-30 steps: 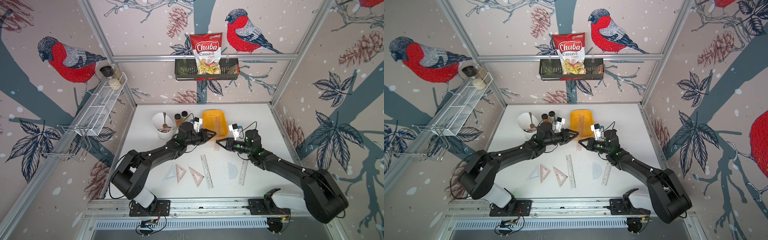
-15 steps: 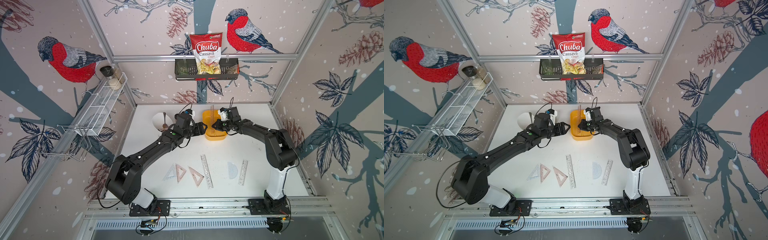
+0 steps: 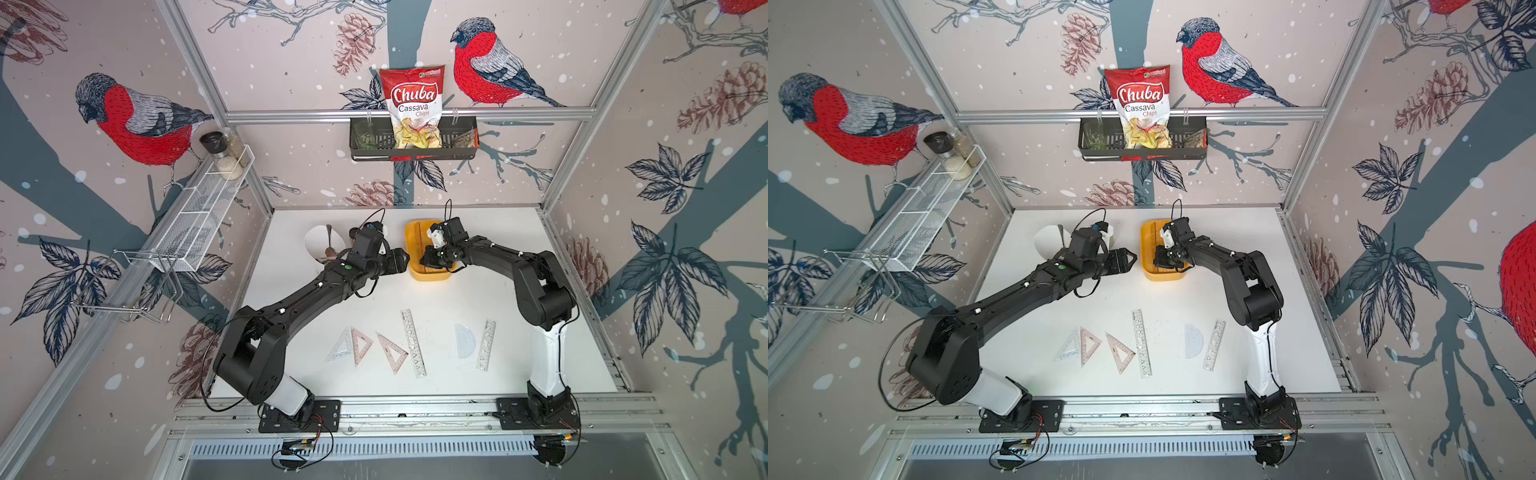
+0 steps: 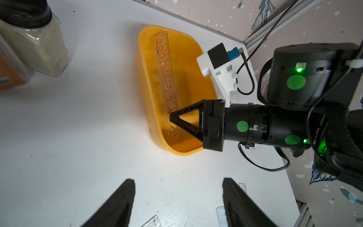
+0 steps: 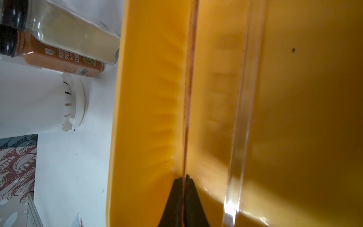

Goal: Put the scattered rulers into the storage box
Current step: Place the ruler in the storage box.

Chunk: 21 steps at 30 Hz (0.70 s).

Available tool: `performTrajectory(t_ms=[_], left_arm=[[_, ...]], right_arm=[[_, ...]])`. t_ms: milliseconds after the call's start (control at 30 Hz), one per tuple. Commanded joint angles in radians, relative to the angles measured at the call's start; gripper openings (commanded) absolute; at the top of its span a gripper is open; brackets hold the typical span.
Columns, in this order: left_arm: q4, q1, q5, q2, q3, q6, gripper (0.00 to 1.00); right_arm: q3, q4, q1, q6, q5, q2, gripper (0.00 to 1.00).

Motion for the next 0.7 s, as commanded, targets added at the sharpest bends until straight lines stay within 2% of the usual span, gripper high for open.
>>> performTrajectory(t_ms=[0, 467, 667], left_arm=[[0.012, 0.004, 0.010, -0.002, -0.007, 0.004, 0.74], [0.016, 0.007, 0.022, 0.004, -0.006, -0.001, 0.74], [0.017, 0.010, 0.023, 0.004, -0.006, -0.001, 0.75]], right_arm=[[-0.005, -0.015, 0.005, -0.013, 0.010, -0.011, 0.01], [0.045, -0.071, 0.009, -0.031, 0.028, 0.034, 0.15], [0.076, -0.113, 0.009, -0.044, 0.049, 0.028, 0.25]])
